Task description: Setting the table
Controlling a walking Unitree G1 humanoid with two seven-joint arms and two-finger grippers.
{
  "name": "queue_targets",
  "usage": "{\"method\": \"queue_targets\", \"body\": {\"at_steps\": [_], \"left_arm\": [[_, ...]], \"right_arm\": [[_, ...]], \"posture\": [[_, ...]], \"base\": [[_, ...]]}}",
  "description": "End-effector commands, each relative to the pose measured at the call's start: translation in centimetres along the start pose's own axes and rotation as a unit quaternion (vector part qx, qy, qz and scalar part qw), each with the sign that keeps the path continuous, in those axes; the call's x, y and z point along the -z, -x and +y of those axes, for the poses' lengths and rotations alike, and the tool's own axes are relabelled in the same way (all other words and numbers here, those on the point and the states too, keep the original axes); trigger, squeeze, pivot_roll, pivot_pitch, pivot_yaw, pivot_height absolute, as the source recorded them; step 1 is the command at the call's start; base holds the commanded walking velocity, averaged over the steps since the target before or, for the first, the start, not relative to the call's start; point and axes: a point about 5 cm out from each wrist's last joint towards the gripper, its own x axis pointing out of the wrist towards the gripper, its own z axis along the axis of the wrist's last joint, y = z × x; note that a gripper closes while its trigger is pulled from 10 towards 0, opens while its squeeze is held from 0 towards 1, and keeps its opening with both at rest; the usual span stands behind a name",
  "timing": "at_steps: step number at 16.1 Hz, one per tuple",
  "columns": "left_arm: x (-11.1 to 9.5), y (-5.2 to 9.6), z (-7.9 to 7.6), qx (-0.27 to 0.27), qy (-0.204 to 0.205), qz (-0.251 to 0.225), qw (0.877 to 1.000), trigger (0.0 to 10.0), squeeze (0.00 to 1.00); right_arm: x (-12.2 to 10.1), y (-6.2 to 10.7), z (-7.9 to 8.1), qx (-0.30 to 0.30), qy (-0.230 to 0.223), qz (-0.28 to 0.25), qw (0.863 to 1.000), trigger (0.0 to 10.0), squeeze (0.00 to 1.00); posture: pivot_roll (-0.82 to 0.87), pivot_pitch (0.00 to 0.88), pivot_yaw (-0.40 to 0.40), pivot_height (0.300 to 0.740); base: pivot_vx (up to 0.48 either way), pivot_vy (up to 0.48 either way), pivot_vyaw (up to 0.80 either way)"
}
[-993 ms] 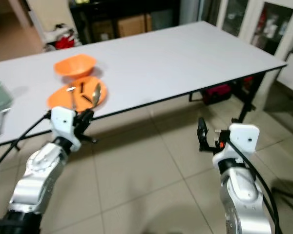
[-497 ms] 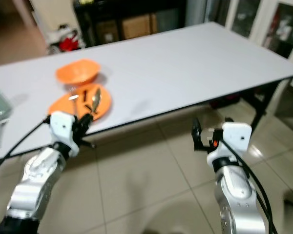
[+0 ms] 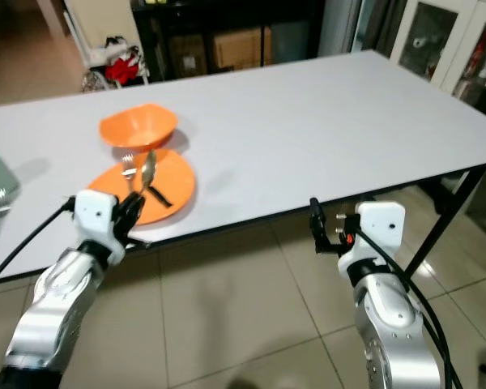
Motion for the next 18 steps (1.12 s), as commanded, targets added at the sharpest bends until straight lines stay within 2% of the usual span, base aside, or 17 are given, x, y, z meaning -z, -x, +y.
{"method": "queue_targets", "body": {"at_steps": [1, 4, 15, 18], "left_arm": [[-0.3, -0.2, 0.2, -0.004, -0.012, -0.003, 1.000, 10.0, 0.00], [-0.9, -0.5, 0.2, -0.007, -0.009, -0.010, 1.000, 10.0, 0.00], [-1.2, -1.2, 0.1, -0.003, -0.007, -0.017, 1.000, 10.0, 0.00], [-1.2, -1.6, 0.1, -0.021, 0.002, -0.014, 1.000, 10.0, 0.00]], "right_arm": [[-0.2, -0.3, 0.1, -0.005, -0.002, 0.000, 1.000, 10.0, 0.00], [-0.3, -0.5, 0.3, -0.011, 0.014, 0.001, 1.000, 10.0, 0.00], [-0.7, -0.9, 0.6, -0.023, 0.021, -0.009, 0.999, 10.0, 0.00], [-0.8, -1.1, 0.7, -0.023, 0.028, -0.012, 0.999, 10.0, 0.00]], "posture": [[-0.02, 0.000, 0.068, 0.740], [-0.03, 0.000, 0.071, 0.740], [-0.03, 0.000, 0.077, 0.740], [-0.03, 0.000, 0.075, 0.740]], "base": [[0.315, 0.000, 0.00], [0.315, 0.000, 0.00], [0.316, 0.000, 0.00], [0.212, 0.000, 0.00]]}}
